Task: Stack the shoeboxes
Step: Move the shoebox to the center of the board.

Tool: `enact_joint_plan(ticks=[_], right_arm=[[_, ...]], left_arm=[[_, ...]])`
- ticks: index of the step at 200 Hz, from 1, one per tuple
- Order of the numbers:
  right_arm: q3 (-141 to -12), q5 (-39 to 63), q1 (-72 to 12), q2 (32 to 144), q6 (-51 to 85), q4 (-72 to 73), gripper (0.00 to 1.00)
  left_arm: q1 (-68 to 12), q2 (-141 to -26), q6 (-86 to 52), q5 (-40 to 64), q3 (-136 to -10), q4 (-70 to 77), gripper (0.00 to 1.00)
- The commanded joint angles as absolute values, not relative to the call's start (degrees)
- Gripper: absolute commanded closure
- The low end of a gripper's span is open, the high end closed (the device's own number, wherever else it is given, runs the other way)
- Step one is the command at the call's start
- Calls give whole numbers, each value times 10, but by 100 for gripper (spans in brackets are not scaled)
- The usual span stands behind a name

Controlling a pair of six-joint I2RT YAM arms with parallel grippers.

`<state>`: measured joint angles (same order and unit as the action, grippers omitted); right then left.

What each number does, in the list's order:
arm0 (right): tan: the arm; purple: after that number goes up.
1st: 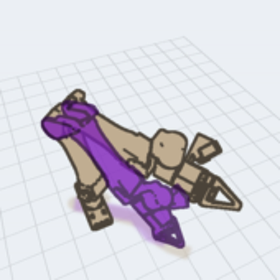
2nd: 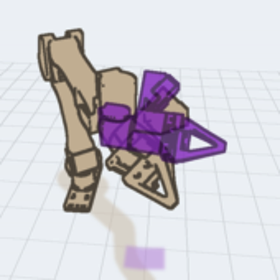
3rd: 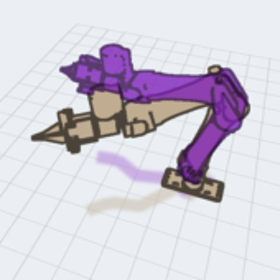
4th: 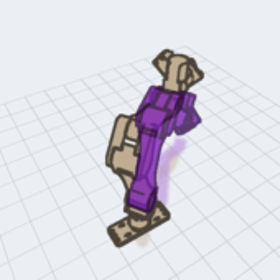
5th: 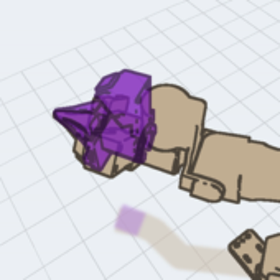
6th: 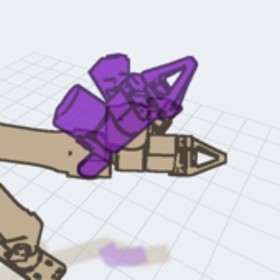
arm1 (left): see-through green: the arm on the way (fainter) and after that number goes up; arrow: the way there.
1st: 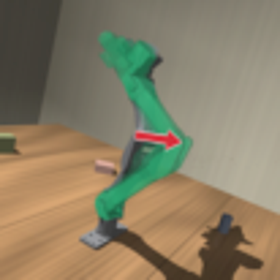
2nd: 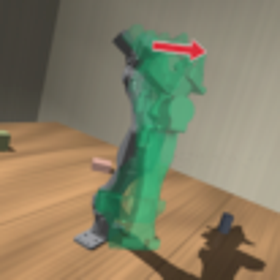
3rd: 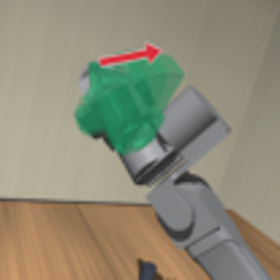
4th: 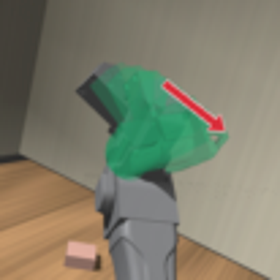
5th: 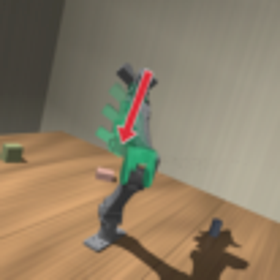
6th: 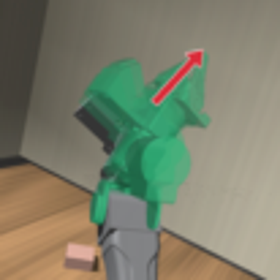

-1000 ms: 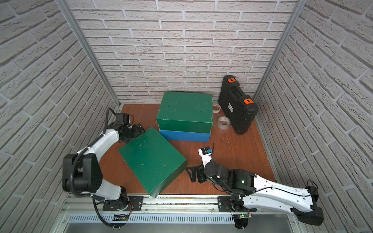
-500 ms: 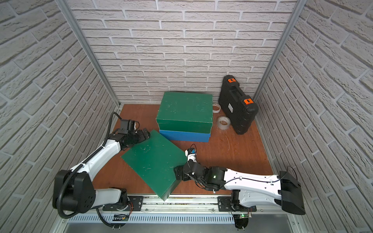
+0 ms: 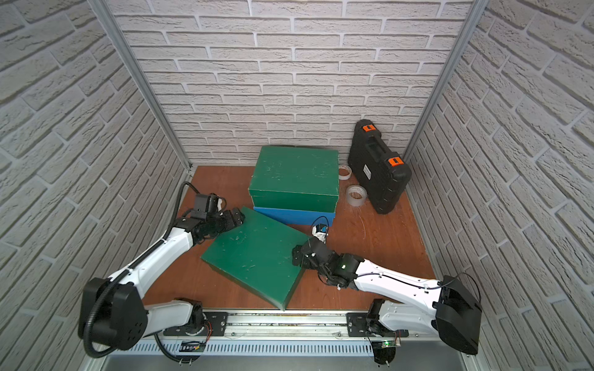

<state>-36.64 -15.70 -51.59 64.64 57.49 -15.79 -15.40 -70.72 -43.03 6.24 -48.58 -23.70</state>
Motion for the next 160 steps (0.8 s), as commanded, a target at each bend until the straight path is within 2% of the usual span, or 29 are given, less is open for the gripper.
enact_joint_plan(ticks=[1,36,83,116,160], right_arm=[[-341,-140,-482,634,547,-195,5],[-325,-127,-432,554,516,-248,2],[-381,-56,-411,476,466,-342,1],[-365,4,-418,454,476,-331,1],[-306,65,-426,445,488,-269,1]], left_arm=[[-207,-682,-454,57,-471,-220,2],[-276,-634,-479,29,-436,-206,2],[-256,-526,-473,0,-400,-241,2],[-179,-510,-484,126,-346,-192,2],[-174,-512,-481,183,-295,-125,2]])
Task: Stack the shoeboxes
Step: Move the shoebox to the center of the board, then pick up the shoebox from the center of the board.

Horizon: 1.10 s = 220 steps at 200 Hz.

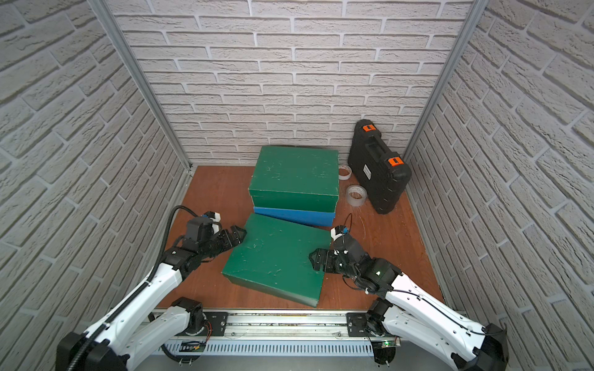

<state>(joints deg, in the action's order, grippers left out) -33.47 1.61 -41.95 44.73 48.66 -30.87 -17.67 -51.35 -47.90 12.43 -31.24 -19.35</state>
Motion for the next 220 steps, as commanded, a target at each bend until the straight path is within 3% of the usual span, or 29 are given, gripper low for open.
enact_joint_plan(ticks=[1,117,220], right_arm=[[-306,66,-427,445,488,-267,1],[-264,69,-450,496,532,-169,1],[-394,9,-482,457,540,-311,1]], left_arm=[[-174,-512,-481,184,-293,-122,2],[-179,-551,-525,264,-229,20,2],[-269,-462,-532,218,-370,-142,2]])
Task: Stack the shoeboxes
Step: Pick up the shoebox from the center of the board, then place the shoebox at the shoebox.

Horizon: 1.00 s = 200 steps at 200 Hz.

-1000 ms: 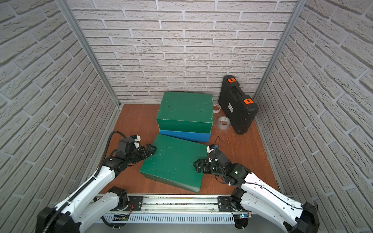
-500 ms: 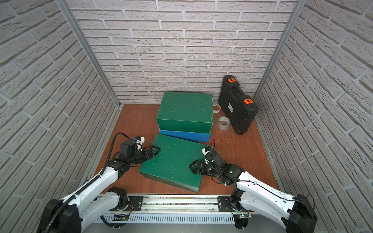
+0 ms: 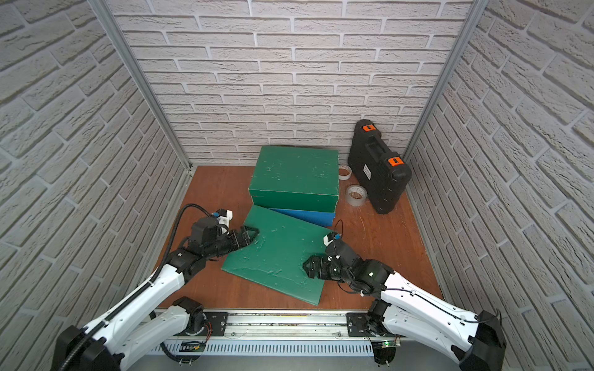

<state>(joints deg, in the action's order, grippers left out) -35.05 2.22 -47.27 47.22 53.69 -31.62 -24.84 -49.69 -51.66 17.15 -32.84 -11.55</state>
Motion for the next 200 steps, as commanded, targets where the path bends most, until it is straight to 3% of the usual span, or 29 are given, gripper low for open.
enact_joint_plan(ticks=[1,94,157,200], right_arm=[[-395,8,-482,457,540,-313,1],[-561,-5,-482,443,536,-450,5],[-705,-28,-482,492,510,-500,11],[-848,-65,-474,561,464,-538,12]], left_arm=[[-268,-461,-532,218,-371,-142,2],[-320,-443,-534,190,-503,-223,2],[-403,-560,-500,127,-685,-278,12],[-413,-650,-487,127,-818,-283,10]])
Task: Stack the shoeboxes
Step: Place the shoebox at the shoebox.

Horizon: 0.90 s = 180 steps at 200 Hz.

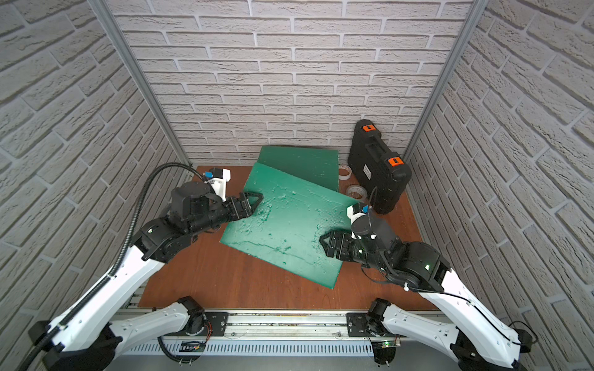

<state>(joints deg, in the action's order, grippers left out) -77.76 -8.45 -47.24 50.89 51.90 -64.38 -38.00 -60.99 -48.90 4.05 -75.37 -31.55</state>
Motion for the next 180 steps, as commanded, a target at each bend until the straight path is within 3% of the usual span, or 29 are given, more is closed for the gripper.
enact_joint_plan(ticks=[1,48,127,180], right_arm=[[-850,-65,-473,563,463,-539,12],[-991,-15,-403,685,431,-570,12],[-1151,186,-213,886,418,-568,16],[-1227,208,-155,982,388,-597,17]], left_arm=[[-413,-653,-487,127,-819,-284,10],[-411,-779,-471,139,-968,-304,9],[-360,-963,-482,195,-1160,-336,11],[-334,-1024,-484,219,-1213,-341,11]])
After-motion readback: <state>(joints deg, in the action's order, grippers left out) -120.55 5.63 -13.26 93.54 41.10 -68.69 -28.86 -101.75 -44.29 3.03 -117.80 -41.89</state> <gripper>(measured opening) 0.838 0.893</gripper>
